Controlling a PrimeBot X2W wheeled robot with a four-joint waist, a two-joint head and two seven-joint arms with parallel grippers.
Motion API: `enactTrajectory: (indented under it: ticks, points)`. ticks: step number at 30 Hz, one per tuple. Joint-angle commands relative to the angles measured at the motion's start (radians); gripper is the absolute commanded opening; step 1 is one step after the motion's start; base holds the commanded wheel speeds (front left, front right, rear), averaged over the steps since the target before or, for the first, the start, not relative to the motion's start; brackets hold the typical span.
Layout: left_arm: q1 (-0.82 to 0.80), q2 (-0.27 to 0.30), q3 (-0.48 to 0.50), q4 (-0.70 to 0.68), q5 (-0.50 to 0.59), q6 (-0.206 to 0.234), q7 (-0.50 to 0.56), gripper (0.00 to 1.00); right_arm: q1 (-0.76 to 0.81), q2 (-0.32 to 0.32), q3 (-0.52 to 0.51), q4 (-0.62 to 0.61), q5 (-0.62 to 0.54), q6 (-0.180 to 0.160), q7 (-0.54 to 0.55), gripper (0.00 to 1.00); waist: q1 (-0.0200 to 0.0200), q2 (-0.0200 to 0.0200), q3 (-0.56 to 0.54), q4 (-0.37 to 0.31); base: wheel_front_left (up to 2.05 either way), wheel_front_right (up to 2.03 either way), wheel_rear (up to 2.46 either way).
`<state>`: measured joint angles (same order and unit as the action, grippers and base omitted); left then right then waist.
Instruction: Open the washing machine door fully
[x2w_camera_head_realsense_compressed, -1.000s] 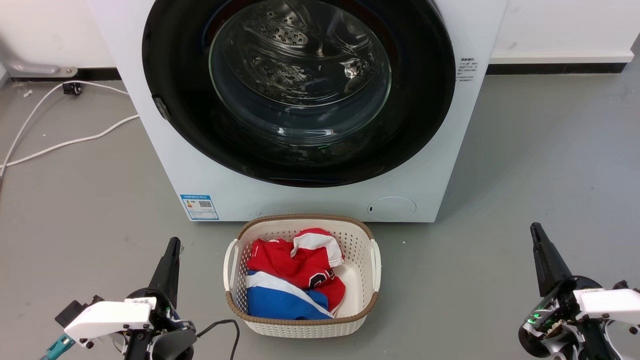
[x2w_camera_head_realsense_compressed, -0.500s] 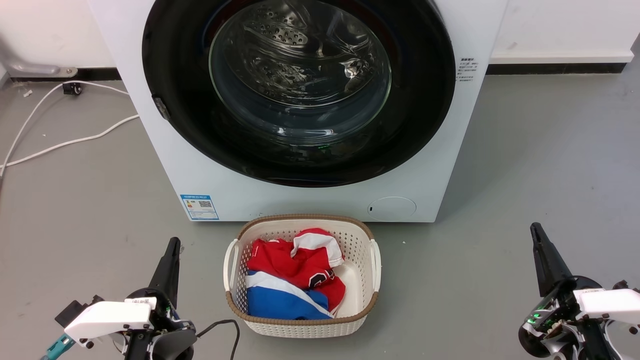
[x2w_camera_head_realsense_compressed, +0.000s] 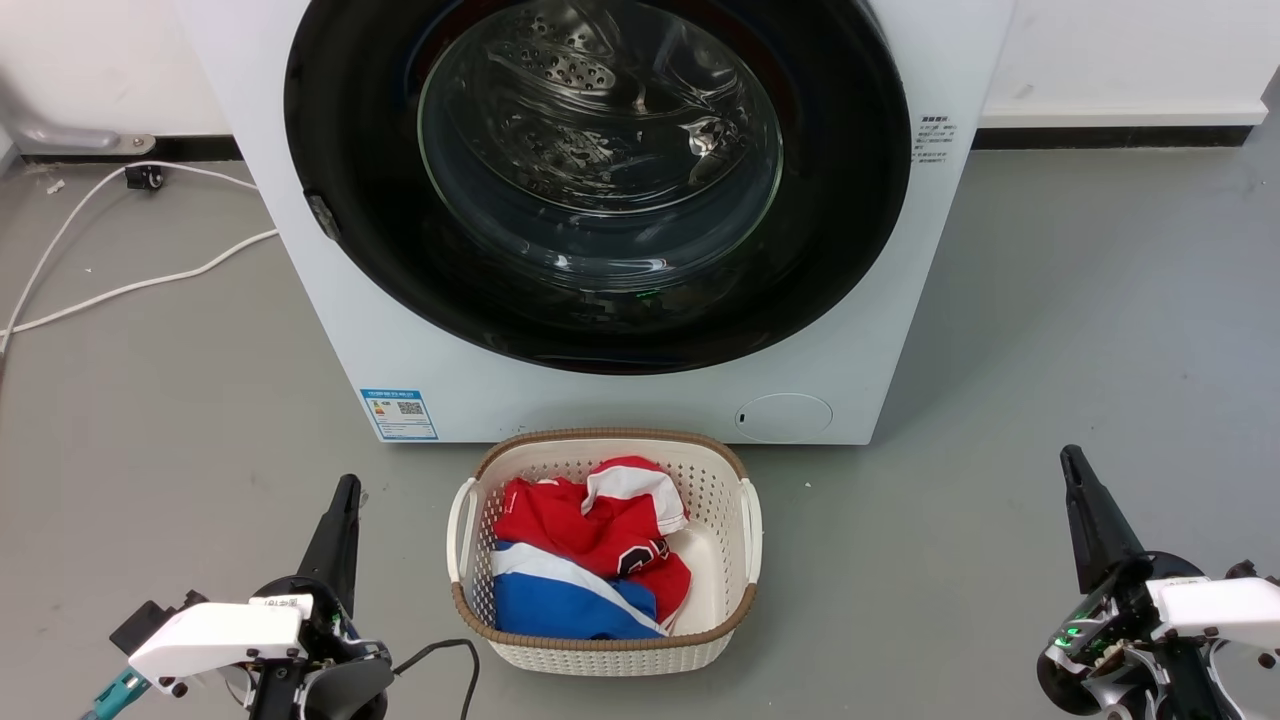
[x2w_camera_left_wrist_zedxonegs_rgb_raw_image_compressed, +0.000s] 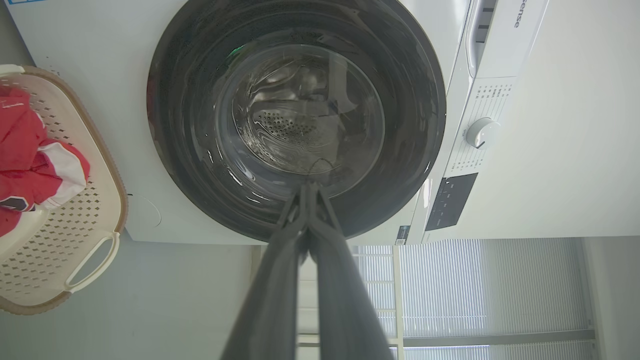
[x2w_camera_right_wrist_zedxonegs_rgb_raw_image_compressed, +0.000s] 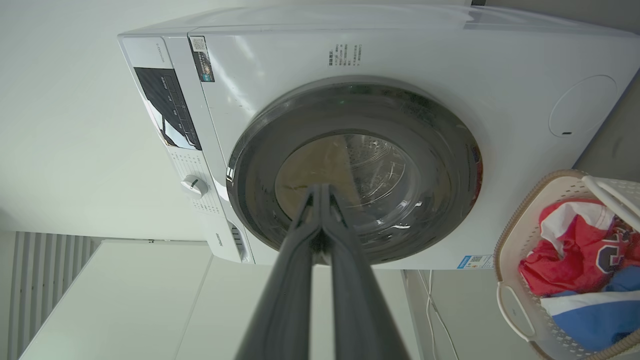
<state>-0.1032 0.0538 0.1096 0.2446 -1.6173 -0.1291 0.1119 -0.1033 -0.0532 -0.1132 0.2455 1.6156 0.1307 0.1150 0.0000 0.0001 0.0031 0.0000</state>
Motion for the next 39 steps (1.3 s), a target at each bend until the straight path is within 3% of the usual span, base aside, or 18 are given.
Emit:
enactTrajectory:
  ticks: [1, 21, 22, 39]
  points:
    - [-0.010, -0.001, 0.004, 0.001, 0.005, -0.003, 0.003, 0.00, -0.010, 0.004, -0.001, 0.001, -0.005, 0.000, 0.001, 0.00, 0.0000, -0.0001, 0.000, 0.000, 0.00, 0.00, 0.00]
    - [-0.010, -0.002, 0.005, 0.001, 0.004, -0.003, 0.003, 0.00, -0.010, 0.004, -0.002, 0.001, -0.006, 0.000, 0.002, 0.00, 0.0000, -0.0001, 0.000, 0.000, 0.00, 0.00, 0.00]
    - [0.001, -0.001, 0.001, 0.003, 0.003, 0.000, 0.000, 1.00, 0.002, 0.000, 0.000, 0.002, 0.000, 0.000, 0.000, 1.00, 0.0000, -0.0001, 0.000, 0.000, 0.00, 0.00, 0.00]
    - [0.049, -0.005, -0.004, 0.020, 0.025, 0.000, -0.068, 1.00, 0.045, 0.002, 0.014, 0.024, -0.069, 0.000, -0.068, 1.00, 0.0000, -0.0001, 0.002, -0.002, 0.00, 0.00, 0.00]
